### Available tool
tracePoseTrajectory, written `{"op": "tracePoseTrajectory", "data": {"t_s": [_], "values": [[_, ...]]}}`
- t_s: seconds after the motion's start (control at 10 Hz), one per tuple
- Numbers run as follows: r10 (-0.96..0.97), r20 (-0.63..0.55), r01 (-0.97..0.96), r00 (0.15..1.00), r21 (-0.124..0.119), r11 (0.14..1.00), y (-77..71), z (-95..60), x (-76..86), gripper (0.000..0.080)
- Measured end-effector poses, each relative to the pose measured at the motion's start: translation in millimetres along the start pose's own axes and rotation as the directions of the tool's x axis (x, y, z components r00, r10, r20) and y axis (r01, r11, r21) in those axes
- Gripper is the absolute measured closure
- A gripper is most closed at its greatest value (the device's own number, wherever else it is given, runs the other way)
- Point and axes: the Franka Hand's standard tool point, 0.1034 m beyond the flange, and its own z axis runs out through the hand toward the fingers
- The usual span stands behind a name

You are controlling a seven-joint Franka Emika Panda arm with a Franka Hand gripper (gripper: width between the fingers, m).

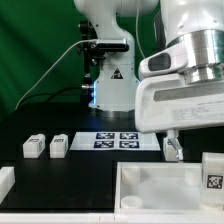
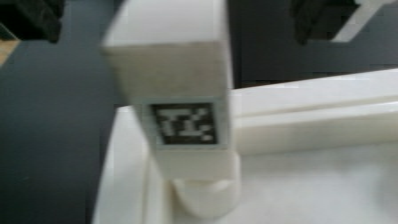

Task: Assemble one leg

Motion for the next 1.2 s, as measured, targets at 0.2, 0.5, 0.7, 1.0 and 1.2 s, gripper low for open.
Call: {"op": "tracePoseTrajectory", "data": {"t_s": [0.2, 0.5, 0.7, 1.0, 1.2], "values": [[0.019, 0.114, -0.019, 0.993, -0.001, 1.000, 10.4, 9.4, -11.1, 0.0151], [0.070, 0.414, -0.080, 0.908, 0.007, 0.997, 3.7, 11.7, -14.3, 0.0151], [0.079, 0.562, -0.080, 0.823, -0.023, 0.997, -3.4, 11.9, -8.9, 0.0151], [0.076, 0.548, -0.072, 0.833, -0.029, 0.997, -2.1, 14.4, -6.0, 0.0301], [0.076, 0.548, -0.070, 0.833, -0.031, 0.997, -0.9, 14.7, -6.3, 0.0483]]}}
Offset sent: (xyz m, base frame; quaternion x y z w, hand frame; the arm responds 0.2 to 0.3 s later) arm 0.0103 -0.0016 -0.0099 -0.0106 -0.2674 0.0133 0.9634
